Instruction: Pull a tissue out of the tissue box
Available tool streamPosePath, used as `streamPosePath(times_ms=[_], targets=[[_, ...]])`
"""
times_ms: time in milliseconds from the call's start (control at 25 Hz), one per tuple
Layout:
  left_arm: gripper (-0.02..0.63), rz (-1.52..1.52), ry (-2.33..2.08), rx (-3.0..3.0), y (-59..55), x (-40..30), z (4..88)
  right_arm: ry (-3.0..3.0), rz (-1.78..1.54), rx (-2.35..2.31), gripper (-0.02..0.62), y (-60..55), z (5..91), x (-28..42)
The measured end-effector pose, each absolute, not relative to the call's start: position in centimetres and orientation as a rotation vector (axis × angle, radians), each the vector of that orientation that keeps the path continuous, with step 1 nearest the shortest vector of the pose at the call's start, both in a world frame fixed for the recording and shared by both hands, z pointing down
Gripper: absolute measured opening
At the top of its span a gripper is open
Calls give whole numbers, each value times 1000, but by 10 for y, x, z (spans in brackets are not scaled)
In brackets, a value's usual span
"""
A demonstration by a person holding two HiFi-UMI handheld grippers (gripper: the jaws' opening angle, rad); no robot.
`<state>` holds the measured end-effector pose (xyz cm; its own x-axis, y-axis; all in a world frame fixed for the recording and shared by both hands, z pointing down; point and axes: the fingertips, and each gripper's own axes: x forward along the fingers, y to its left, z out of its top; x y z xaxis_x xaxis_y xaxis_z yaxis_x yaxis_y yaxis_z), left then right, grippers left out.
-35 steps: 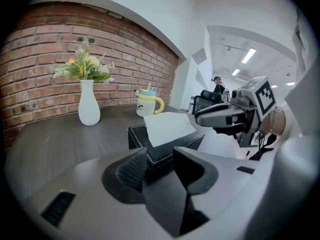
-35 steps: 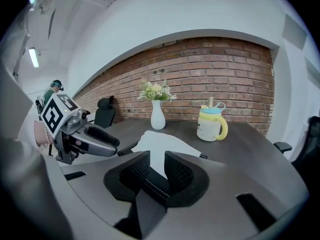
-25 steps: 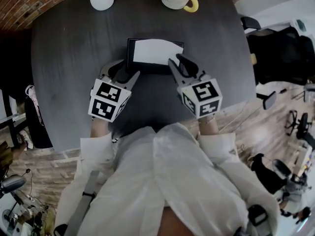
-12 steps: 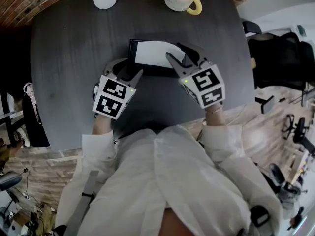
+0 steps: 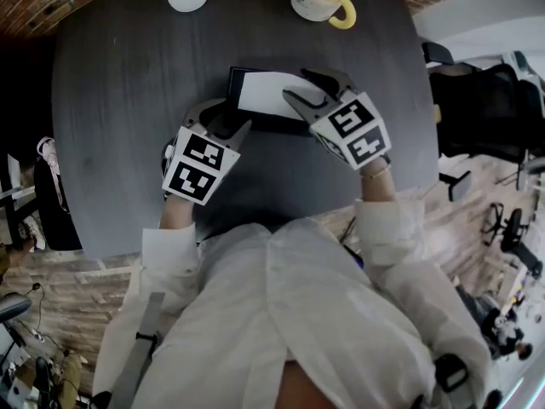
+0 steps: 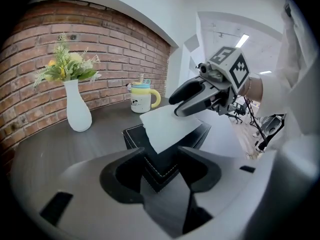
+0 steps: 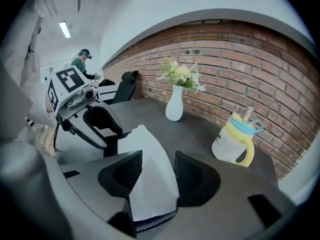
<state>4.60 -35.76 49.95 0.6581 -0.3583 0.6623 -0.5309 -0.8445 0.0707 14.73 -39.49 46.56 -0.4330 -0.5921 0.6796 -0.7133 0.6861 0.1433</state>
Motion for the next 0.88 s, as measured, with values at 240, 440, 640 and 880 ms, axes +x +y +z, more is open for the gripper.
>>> streamPosePath(times_ms=[240,440,640,880], targets=[[199,971,-696,2620,-357,46,499,-2159,215,813,184,-393,474,136],[199,963,-698,2620,-359,46,500,-2163,205,755,183,-388,471,130],[199,960,-709,2619,-359,45,500,-2142,104,790,88,-388,461,129],[199,952,-725,2619,-358,46,501,-2115,23,812,38,-384,455,130]])
